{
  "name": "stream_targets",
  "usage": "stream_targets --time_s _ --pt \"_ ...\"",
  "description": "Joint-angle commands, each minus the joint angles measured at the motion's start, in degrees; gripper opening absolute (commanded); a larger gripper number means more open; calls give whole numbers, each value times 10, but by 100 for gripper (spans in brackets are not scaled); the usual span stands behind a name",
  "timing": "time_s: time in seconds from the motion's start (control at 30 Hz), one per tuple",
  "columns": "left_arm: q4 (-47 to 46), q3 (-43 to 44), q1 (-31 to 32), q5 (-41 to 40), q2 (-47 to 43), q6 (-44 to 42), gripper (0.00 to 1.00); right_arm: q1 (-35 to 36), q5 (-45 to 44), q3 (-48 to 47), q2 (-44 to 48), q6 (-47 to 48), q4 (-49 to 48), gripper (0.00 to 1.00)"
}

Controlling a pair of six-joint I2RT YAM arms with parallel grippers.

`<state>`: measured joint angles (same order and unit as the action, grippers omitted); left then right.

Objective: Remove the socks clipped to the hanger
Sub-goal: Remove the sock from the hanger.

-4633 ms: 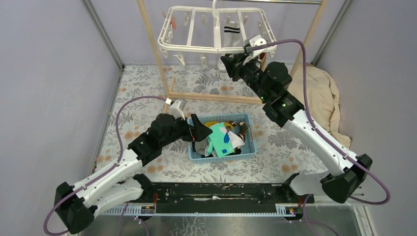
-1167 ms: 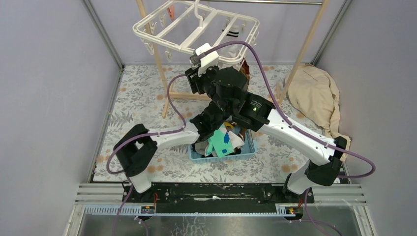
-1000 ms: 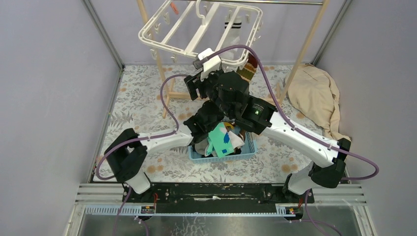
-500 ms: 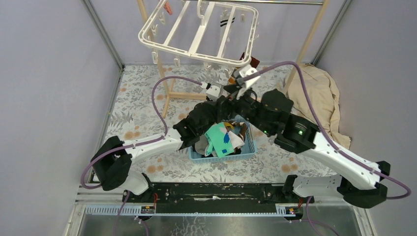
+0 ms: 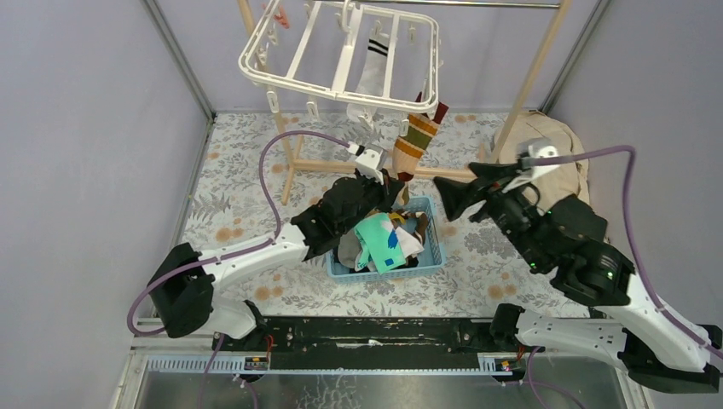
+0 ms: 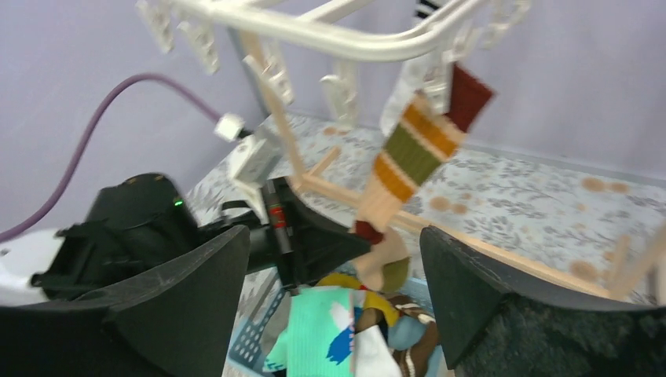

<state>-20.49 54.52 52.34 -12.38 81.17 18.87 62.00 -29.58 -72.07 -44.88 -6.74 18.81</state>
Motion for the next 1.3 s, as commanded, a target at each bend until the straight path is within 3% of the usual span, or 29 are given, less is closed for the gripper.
stream_targets --time_s 0.0,0.27,0.63,1.0,1.27 --pt "20 22 -4 14 -31 6 0 3 -135 14 35 15 -25 85" --pt "44 22 -4 24 -59 13 0 3 -142 -15 14 63 -45 78" --pt "67 -17 -3 12 -119 16 0 -19 -106 -71 -72 82 -53 77" --pt "75 -69 -4 -3 -171 25 0 -282 186 -79 -130 -47 -37 76" --pt "66 -80 -3 3 -168 33 0 -310 254 -53 -172 -62 -109 70"
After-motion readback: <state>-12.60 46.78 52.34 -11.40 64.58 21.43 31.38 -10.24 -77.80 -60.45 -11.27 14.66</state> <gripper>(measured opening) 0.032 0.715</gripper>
